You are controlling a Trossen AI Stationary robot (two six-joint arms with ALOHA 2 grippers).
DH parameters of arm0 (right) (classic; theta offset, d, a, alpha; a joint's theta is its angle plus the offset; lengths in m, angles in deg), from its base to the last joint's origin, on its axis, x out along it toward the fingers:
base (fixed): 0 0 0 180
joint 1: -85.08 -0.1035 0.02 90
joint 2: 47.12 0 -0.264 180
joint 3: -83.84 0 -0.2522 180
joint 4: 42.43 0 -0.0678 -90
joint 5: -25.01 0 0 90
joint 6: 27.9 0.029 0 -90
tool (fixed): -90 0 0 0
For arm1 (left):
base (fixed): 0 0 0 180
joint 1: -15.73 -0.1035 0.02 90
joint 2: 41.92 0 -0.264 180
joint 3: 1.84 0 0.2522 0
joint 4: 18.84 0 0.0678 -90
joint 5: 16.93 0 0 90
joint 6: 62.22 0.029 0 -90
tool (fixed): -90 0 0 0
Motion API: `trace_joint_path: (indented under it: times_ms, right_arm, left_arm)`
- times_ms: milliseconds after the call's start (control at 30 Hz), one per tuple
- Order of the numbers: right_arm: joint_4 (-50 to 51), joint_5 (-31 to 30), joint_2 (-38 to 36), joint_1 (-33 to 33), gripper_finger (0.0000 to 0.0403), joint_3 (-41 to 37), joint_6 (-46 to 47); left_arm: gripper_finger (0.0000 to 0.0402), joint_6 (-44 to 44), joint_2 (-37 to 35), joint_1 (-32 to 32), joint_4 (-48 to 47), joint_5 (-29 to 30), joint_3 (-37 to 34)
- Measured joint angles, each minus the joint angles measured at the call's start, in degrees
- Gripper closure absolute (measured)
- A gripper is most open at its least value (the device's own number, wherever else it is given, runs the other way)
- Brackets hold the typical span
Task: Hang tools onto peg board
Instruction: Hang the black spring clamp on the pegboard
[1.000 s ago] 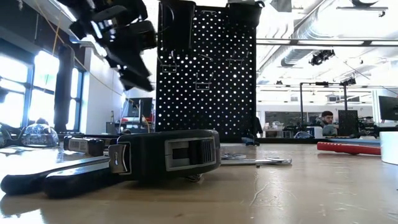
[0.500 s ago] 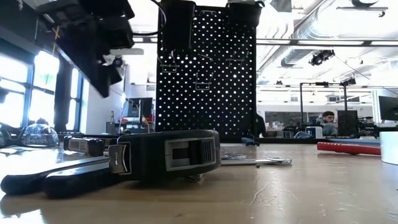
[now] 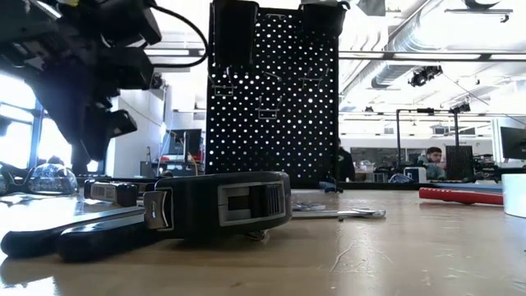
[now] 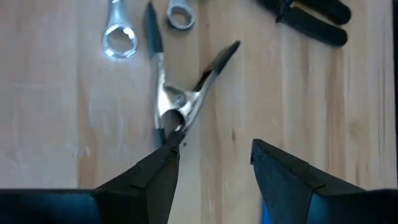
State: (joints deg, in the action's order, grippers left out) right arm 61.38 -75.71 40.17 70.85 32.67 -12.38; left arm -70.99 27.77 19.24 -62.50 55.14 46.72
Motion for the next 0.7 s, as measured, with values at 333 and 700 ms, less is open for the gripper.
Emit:
trace_joint_path:
  times_ms: [333, 700]
  right_arm:
    - [-3.97, 0.08, -0.42, -1.69, 0.0153, -11.38, 1.62]
    - [-13.6, 2.82, -7.71, -1.69, 0.0153, -27.76, 8.0]
  left_arm:
    - [0.0209, 3.21, 0.0, 2.63, 2.34, 8.21, -0.3]
    - [0.0209, -3.11, 0.02, 2.72, 13.43, 4.01, -7.18]
